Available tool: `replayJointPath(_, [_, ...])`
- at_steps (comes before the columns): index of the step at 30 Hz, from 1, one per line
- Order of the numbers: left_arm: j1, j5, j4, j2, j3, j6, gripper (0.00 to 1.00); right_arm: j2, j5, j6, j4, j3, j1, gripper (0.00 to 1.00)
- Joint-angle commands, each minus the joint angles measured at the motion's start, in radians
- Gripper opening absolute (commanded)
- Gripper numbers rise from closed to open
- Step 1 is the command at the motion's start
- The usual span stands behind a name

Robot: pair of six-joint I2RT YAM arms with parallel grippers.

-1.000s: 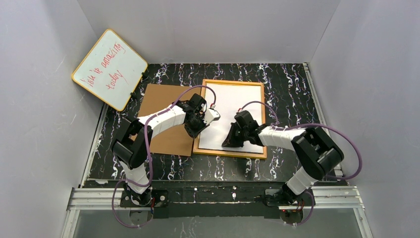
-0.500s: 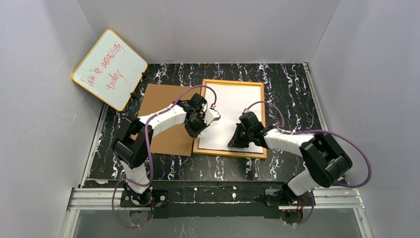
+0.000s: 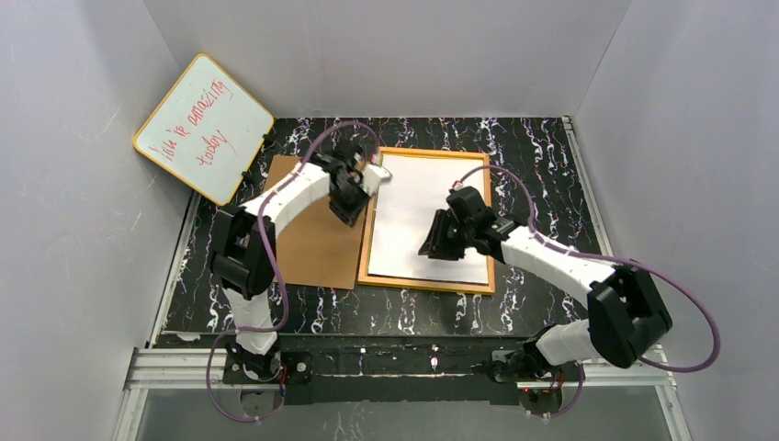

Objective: Put the photo into the frame

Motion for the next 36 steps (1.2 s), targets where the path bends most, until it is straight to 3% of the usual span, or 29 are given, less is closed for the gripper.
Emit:
replayJointPath(1, [0.183, -0.028, -0.079, -0.053, 0.126, -0.013, 0.02, 0.125, 0.058, -0.035, -0.043, 0.199, 0.039, 0.43])
replayJointPath(6, [0.354, -0.047, -0.127, -0.059, 0.112, 0.03, 0.09, 0.362, 0.132, -0.066, -0.097, 0.46, 0.111, 0.51])
replayJointPath(10, [0.42, -0.075, -0.111, -0.113, 0.007, 0.069, 0.13, 0.56, 0.19, -0.085, -0.169, 0.706, 0.201, 0.52])
replayJointPath(13, [0.455, -0.116, -0.093, -0.155, -0.067, 0.108, 0.19, 0.705, 0.209, -0.078, -0.252, 0.897, 0.243, 0.6])
replayJointPath(20, [0.568, -0.238, -0.022, -0.194, -0.177, 0.199, 0.2, 0.905, 0.295, -0.028, -0.276, 1.075, 0.291, 0.62])
replayJointPath(28, [0.641, -0.343, 0.082, -0.199, -0.191, 0.228, 0.21, 0.987, 0.477, 0.036, -0.388, 1.149, 0.29, 0.63])
replayJointPath(36, [0.646, -0.463, 0.273, -0.166, -0.22, 0.205, 0.21, 0.941, 0.53, 0.09, -0.414, 1.029, 0.219, 0.65])
